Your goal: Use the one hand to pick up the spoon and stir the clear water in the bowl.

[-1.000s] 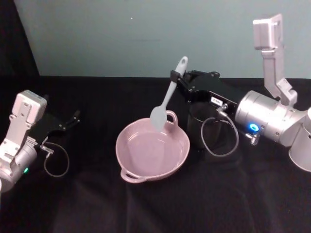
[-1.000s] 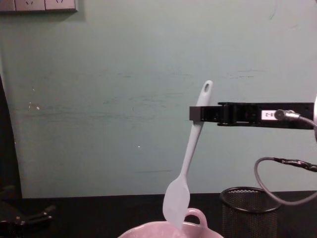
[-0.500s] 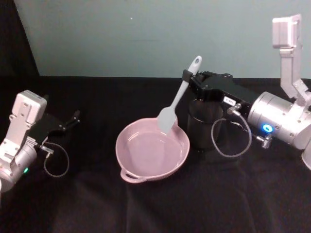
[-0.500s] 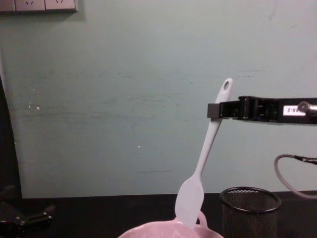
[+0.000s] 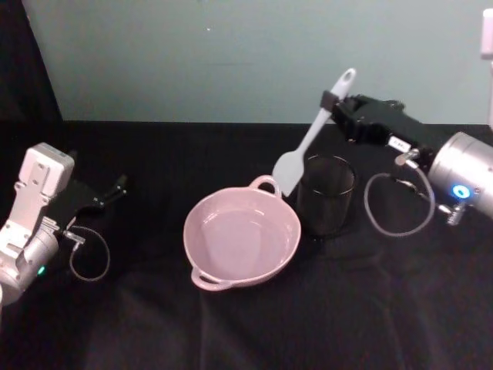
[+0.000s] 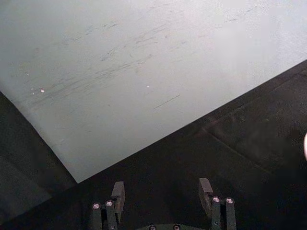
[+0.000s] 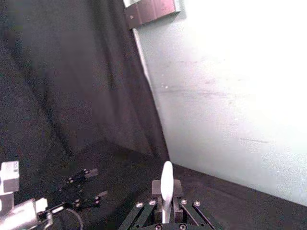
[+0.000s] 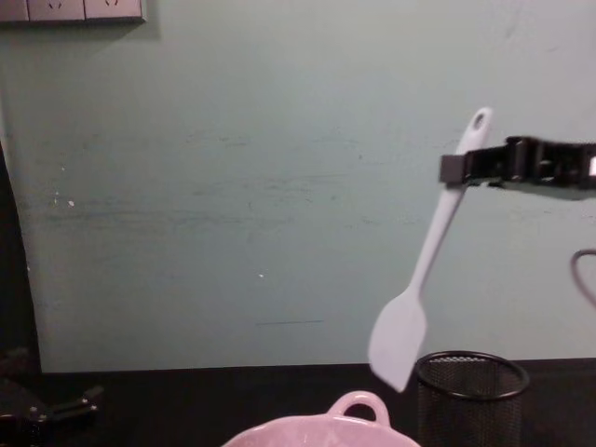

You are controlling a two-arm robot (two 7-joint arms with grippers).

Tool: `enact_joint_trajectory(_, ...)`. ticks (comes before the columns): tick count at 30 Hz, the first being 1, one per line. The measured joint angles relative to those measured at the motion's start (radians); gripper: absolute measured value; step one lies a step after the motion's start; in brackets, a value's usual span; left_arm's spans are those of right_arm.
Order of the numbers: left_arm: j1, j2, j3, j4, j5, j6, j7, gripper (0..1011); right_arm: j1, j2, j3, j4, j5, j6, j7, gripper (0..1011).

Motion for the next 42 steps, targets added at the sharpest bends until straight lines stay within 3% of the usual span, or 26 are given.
enact_joint_trajectory(7, 0.0, 0.0, 0.0, 0.0, 0.0, 0.0, 0.0, 1011, -0.026, 0.042, 0.043, -0.028, 0.025, -0.019, -0.034, 123)
enact_joint_trajectory(17, 0.0, 0.0, 0.0, 0.0, 0.0, 0.0, 0.0, 1011, -0.041, 0.088, 0.063, -0.043, 0.031, -0.033, -0.079, 123)
enact_joint_trajectory(26, 0.0, 0.0, 0.0, 0.0, 0.0, 0.0, 0.0, 1011, 0.005, 0.096, 0.036, 0.01, 0.012, -0.021, -0.086, 123)
enact_joint_trajectory(42, 0.0, 0.0, 0.0, 0.0, 0.0, 0.0, 0.0, 1011, 0.089, 0.054, -0.031, 0.128, -0.056, -0.011, -0.073, 123)
